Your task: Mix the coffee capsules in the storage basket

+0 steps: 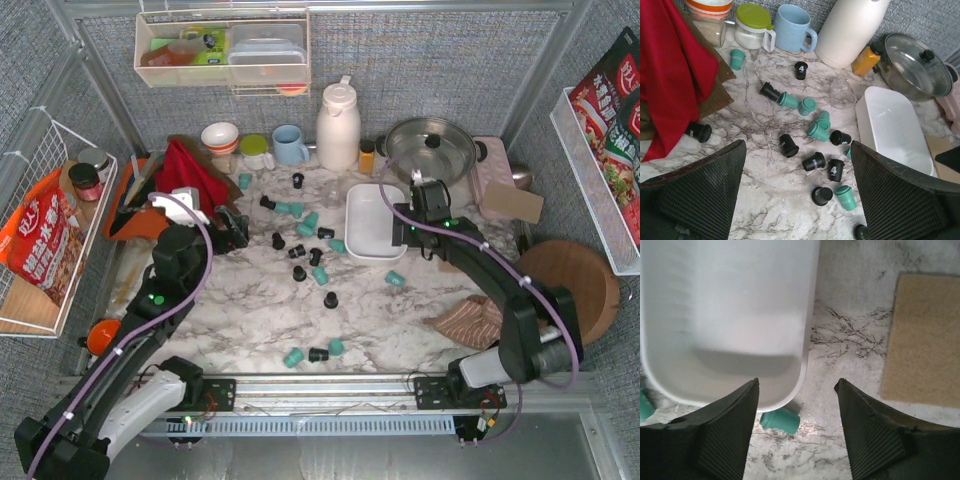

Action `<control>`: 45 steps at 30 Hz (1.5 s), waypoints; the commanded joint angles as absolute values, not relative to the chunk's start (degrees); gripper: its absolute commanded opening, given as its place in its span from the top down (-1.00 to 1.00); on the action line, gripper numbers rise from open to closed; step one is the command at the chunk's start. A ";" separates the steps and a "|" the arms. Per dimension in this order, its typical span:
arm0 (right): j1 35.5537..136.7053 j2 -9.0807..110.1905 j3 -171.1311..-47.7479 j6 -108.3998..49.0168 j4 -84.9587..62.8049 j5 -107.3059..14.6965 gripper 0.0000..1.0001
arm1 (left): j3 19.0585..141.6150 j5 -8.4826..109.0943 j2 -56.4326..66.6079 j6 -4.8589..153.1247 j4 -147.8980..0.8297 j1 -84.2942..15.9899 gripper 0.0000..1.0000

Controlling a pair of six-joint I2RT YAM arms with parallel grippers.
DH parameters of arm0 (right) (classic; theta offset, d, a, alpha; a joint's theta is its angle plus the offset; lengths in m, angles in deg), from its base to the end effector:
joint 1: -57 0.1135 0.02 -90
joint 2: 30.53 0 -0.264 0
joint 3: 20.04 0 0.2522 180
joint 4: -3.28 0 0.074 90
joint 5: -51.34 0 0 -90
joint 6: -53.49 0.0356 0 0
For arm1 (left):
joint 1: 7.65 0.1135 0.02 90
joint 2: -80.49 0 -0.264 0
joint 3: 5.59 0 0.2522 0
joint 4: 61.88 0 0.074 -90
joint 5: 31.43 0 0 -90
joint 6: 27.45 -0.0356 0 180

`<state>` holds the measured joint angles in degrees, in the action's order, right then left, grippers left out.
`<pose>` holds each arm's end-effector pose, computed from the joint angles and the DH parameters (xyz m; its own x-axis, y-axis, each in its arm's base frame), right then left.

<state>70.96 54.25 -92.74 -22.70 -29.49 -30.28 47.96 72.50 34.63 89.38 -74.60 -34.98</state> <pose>0.3118 0.0722 0.2466 -0.6977 0.0699 -0.7130 0.0290 0.9972 0.0694 0.1765 -0.0816 0.3272 -0.1745 -0.4029 -0.8984 0.1724 0.8858 -0.4308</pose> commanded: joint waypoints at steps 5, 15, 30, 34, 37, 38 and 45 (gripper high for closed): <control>75.89 38.07 -79.96 -19.61 -22.63 -28.93 -0.58 | 51.87 69.17 33.73 79.55 -80.55 -35.06 -0.86; 87.06 30.10 -61.31 -0.61 -8.04 -6.21 -0.63 | 47.89 66.36 36.85 76.93 -78.46 -34.99 -0.87; 88.03 42.41 -63.13 4.37 -4.15 -3.81 -0.61 | 46.82 62.74 41.83 74.81 -78.28 -35.01 -0.90; 87.94 43.63 -64.19 4.68 -5.52 -3.82 -0.58 | 46.40 62.42 42.51 74.77 -77.81 -35.04 -0.90; 87.94 44.98 -66.76 5.03 -9.23 -5.11 -0.56 | 46.25 62.42 42.52 74.69 -77.67 -35.00 -0.90; 87.87 45.64 -67.45 5.03 -10.71 -5.83 -0.56 | 46.30 62.48 42.46 74.68 -77.74 -34.99 -0.91; 87.05 48.51 -69.63 8.40 -15.30 -10.23 -0.52 | 46.23 62.44 42.17 74.77 -77.67 -35.03 -0.91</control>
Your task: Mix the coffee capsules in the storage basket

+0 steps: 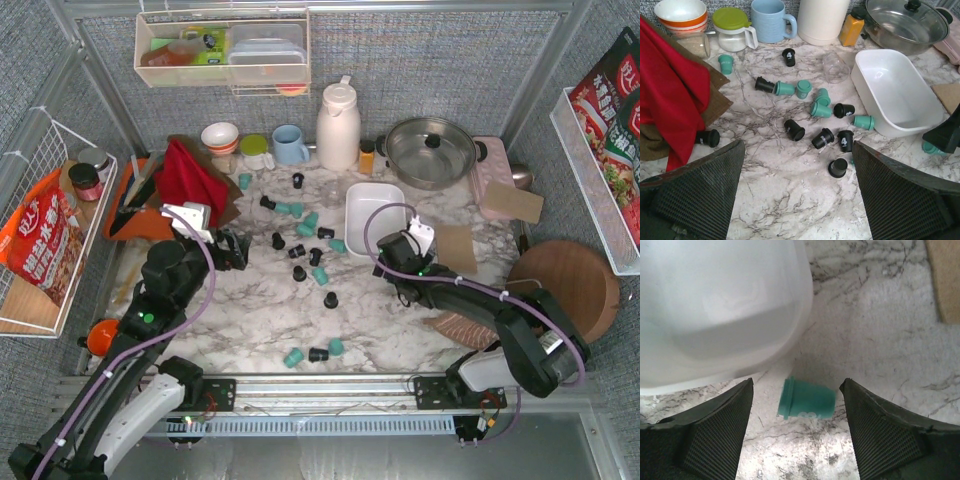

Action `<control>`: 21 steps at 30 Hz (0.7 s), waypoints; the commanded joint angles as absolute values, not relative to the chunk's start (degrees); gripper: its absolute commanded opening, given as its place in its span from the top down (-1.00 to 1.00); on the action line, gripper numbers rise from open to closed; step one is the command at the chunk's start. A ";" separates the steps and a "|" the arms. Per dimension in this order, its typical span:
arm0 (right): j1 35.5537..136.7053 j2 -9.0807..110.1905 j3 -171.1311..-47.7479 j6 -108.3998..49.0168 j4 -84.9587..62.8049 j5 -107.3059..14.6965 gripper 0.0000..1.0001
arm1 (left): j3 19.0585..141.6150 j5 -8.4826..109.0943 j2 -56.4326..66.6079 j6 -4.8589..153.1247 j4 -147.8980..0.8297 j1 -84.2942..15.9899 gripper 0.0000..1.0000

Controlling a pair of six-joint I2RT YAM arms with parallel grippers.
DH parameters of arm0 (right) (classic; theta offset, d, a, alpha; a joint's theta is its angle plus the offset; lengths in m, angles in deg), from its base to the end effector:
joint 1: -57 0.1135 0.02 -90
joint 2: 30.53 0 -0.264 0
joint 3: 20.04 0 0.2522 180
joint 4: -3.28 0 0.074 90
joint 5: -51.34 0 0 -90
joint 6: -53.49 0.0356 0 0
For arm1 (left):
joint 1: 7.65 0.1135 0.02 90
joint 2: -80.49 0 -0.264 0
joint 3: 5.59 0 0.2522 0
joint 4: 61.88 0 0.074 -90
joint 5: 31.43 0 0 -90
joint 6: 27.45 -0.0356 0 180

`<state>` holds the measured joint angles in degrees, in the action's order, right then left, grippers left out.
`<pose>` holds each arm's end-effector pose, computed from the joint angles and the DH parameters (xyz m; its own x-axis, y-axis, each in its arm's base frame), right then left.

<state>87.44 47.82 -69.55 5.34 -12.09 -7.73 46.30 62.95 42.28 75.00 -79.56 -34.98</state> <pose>0.2356 0.1172 0.1775 -0.5258 0.3548 -0.7731 0.3140 0.9256 0.2113 0.1495 -0.0742 0.3288 -0.1446 -0.1672 -0.9753 0.3676 0.9060 -0.2099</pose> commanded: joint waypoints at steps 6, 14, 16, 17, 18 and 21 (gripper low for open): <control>86.89 49.46 -67.32 11.71 -13.74 -11.05 -0.46 | 46.22 62.43 42.26 74.73 -77.68 -35.00 -0.92; 86.89 50.61 -67.99 11.48 -14.37 -10.70 -0.25 | 46.11 62.26 41.83 74.59 -77.53 -34.90 -0.93; 86.97 49.93 -67.99 11.48 -14.81 -10.67 -0.15 | 46.22 62.16 41.67 74.59 -77.57 -34.90 -0.93; 87.02 49.47 -67.97 11.36 -15.16 -10.71 -0.07 | 46.14 62.17 41.66 74.58 -77.57 -34.90 -0.93; 87.06 49.02 -68.06 11.13 -15.55 -10.71 0.01 | 46.14 62.17 41.72 74.52 -77.57 -34.90 -0.93; 87.15 47.40 -68.13 10.43 -17.28 -10.70 0.19 | 45.98 62.34 41.82 74.46 -77.59 -34.90 -0.94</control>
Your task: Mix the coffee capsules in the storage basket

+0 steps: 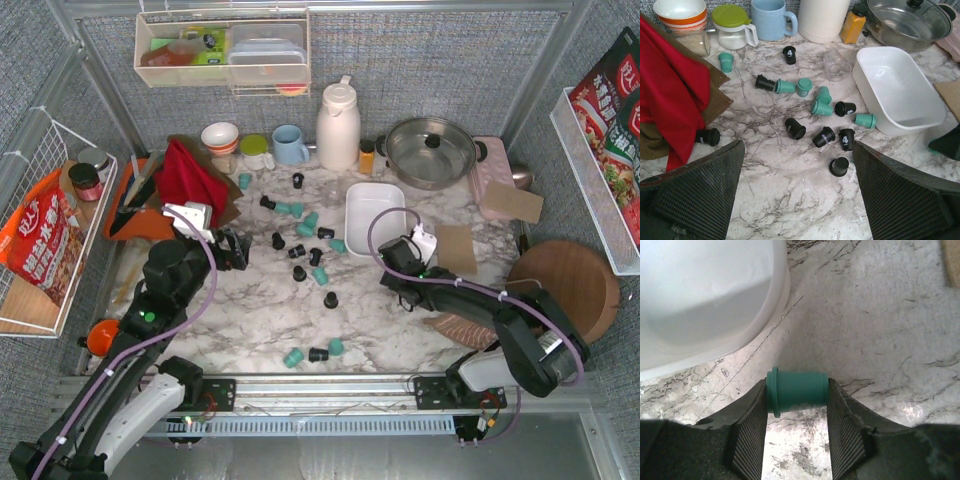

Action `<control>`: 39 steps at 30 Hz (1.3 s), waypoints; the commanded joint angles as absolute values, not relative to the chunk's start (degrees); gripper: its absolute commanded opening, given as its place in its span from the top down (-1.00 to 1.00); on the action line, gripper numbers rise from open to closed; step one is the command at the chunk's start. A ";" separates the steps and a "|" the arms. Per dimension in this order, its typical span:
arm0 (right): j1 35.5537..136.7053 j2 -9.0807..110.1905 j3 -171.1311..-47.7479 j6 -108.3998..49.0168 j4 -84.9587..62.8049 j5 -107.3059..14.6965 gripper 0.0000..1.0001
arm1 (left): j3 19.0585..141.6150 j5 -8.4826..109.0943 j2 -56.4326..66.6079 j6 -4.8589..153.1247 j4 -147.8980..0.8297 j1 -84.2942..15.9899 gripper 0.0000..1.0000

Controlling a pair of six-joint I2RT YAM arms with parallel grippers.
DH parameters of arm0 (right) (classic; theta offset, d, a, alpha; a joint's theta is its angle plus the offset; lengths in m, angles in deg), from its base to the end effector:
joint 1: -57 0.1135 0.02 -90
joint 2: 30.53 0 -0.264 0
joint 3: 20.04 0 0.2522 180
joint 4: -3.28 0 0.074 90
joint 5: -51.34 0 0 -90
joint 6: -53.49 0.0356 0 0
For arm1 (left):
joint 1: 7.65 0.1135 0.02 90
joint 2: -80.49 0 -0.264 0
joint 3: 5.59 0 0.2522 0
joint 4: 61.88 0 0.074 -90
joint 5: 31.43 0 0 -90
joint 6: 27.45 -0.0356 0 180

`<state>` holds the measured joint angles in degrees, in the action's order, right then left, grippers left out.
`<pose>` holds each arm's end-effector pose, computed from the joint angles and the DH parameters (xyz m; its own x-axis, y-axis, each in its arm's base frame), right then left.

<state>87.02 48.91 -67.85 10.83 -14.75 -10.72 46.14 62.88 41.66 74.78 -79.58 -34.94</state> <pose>0.2288 0.1129 0.1604 -0.5791 0.4157 -0.7013 0.3638 0.9016 0.2340 0.1517 -0.0752 0.3262 -0.1554 -0.1575 -0.9752 0.3660 0.9078 -0.2049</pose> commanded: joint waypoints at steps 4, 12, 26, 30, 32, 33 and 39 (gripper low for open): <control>87.36 44.48 -68.44 8.86 -20.54 -10.51 0.35 | 45.96 62.45 41.91 74.50 -77.54 -34.90 -0.94; 88.40 34.41 -74.06 -4.01 -26.30 -8.37 0.44 | 45.70 61.72 39.99 74.51 -77.31 -34.92 -0.95; 83.00 59.76 -94.45 -24.25 -13.41 -32.81 0.29 | 47.85 58.82 26.79 80.47 -80.02 -34.95 -0.94; 81.67 65.12 -95.33 -22.29 -14.95 -36.10 -0.10 | 49.76 56.25 20.01 86.33 -81.60 -35.19 -0.83; 81.58 65.40 -94.07 -22.70 -14.41 -37.06 -0.30 | 49.91 56.48 17.10 88.67 -81.16 -36.04 -0.79; 81.48 65.18 -93.57 -23.13 -14.28 -37.35 -0.38 | 49.79 56.84 15.91 89.48 -80.51 -36.59 -0.78; 81.49 61.65 -89.62 -25.22 -13.93 -37.67 -0.52 | 51.42 60.70 6.81 91.84 -76.66 -41.61 -0.69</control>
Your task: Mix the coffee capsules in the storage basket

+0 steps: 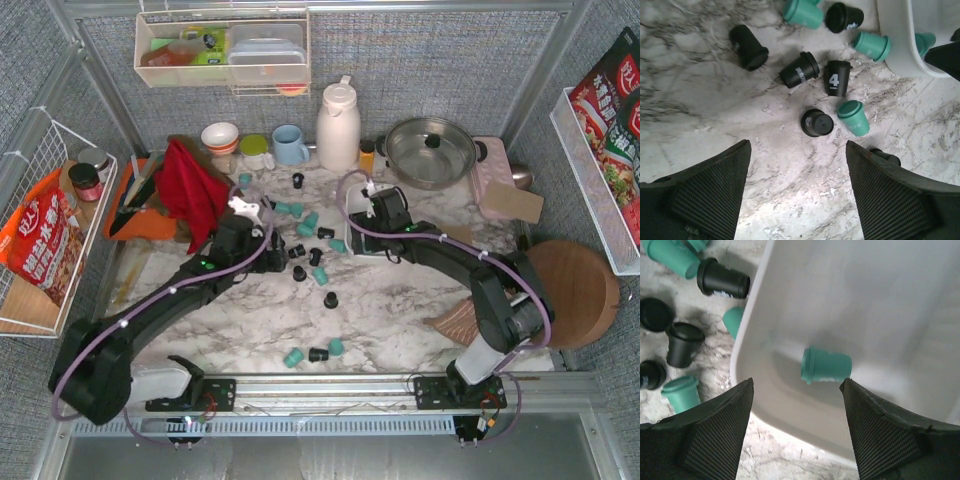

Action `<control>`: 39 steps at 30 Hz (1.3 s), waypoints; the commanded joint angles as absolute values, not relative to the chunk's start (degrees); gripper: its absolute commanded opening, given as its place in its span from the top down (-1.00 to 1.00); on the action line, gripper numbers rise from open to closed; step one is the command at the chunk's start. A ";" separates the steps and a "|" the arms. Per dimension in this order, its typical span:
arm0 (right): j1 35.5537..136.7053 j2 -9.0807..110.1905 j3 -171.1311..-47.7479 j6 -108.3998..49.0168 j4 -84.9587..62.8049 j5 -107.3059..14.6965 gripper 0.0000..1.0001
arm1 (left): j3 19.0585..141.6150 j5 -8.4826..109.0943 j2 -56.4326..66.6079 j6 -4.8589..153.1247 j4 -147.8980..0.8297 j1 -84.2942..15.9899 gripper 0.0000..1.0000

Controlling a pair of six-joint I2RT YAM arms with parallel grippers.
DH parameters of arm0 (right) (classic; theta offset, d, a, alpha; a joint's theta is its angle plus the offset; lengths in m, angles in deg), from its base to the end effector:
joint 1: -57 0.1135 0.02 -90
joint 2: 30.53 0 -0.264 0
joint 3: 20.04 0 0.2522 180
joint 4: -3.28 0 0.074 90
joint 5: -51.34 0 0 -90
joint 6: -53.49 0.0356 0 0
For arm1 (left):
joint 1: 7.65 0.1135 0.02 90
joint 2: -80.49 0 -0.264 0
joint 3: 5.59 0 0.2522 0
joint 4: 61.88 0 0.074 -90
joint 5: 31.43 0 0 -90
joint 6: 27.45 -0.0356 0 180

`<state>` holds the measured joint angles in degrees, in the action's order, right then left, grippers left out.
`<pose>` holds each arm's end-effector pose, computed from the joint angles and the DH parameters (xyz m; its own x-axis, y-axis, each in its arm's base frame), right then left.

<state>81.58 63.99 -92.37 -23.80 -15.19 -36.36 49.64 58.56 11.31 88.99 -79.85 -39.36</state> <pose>0.3256 0.1474 0.2100 -0.6634 -0.0617 -0.7458 -0.2481 0.9584 0.1414 0.2245 -0.1387 0.2415 -0.6368 -0.1299 -0.7600 0.2705 0.8854 -0.3780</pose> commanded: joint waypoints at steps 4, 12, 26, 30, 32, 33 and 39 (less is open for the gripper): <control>81.39 57.12 -83.92 -25.90 -10.85 -34.83 -0.52 | 56.32 62.75 -0.97 92.47 -79.03 -44.59 -0.51; 81.13 52.38 -81.74 -25.24 -10.49 -34.26 -0.52 | 63.62 67.61 -11.85 93.85 -84.69 -48.86 -0.14; 81.10 49.94 -80.31 -25.40 -9.16 -33.67 -0.52 | 65.62 68.24 -15.70 95.10 -88.56 -50.68 -0.01; 81.09 50.13 -80.36 -25.43 -9.16 -33.66 -0.52 | 66.36 69.04 -16.89 95.20 -89.50 -51.05 0.00; 81.11 50.32 -80.39 -25.43 -9.16 -33.66 -0.52 | 66.88 69.55 -17.35 95.07 -90.45 -51.19 0.08; 81.18 50.33 -80.39 -25.43 -9.16 -33.65 -0.52 | 67.02 69.89 -17.45 94.95 -90.75 -51.23 0.17; 81.22 49.63 -80.11 -25.67 -8.72 -34.62 -0.52 | 66.60 69.47 -15.73 95.18 -89.51 -51.26 0.48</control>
